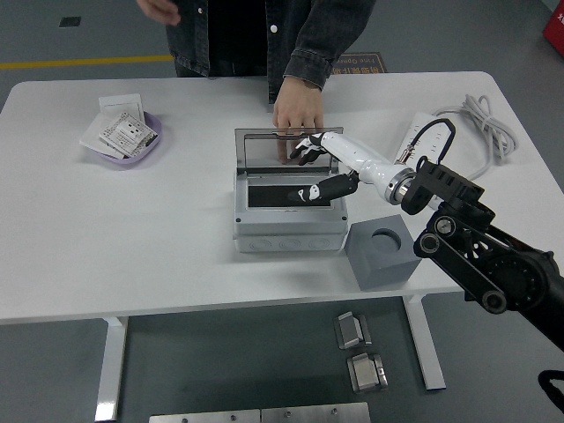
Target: Pick up the cylinder from the cube,place it in the box,flap close box
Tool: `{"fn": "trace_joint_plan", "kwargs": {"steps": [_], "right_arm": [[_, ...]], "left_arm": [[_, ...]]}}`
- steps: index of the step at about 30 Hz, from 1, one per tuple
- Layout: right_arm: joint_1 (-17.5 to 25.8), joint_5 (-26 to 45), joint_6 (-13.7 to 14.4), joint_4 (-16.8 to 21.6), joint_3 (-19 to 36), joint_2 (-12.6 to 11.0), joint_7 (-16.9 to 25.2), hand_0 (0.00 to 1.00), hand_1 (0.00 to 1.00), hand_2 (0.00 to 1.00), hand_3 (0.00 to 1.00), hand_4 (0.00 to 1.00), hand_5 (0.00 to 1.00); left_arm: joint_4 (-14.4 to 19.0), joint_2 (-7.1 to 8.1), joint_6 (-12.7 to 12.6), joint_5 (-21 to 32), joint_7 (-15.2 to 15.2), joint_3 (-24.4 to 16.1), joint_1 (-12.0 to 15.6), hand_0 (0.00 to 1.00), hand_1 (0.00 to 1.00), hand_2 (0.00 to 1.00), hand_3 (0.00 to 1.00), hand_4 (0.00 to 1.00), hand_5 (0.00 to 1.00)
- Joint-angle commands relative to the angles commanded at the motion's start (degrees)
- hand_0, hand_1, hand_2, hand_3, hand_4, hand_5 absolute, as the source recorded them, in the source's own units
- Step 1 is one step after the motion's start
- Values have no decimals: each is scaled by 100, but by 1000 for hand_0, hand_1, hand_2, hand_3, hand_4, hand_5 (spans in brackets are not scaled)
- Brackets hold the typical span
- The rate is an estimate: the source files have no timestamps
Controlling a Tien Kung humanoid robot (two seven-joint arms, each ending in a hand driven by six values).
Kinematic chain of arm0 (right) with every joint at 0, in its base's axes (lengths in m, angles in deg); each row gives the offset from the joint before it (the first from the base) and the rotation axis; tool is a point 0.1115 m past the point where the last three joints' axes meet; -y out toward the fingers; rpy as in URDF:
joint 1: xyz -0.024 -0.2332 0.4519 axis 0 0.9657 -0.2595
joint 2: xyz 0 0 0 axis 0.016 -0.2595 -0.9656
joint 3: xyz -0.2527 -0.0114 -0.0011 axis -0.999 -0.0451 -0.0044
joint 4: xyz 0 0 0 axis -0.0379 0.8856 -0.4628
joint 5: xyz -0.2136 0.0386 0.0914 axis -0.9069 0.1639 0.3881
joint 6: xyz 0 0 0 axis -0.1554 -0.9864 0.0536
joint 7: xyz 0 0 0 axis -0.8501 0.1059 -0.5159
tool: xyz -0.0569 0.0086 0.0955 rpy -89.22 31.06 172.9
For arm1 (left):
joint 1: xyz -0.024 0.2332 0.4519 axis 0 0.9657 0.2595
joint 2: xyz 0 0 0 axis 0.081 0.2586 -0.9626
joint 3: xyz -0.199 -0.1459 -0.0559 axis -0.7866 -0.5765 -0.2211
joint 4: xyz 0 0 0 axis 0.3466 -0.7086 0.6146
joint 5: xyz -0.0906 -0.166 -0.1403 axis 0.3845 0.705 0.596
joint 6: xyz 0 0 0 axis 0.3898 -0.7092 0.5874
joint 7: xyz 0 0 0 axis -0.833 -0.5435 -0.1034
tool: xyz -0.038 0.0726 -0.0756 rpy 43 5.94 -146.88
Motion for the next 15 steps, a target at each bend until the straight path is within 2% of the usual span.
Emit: {"fn": "trace_joint_plan", "kwargs": {"steps": [3,6,15], "right_arm": [[-116,-53,-55,150,135,21,-61,783,691,673,726,991,365],[-310,-116,-46,62,202,81,-62,783,691,673,726,991,365],[-1156,-221,215,-1103,-14,453,147,776,688,683,733,983,377]], "left_arm": [[0,7,-6,-27,21,-34,5,636,618,561,596,661,261],[0,18,-12,-58,44,-67,10,636,618,561,596,661,261],[0,48,-20,-92,65,-82,-21,636,618,561,595,660,263]]}}
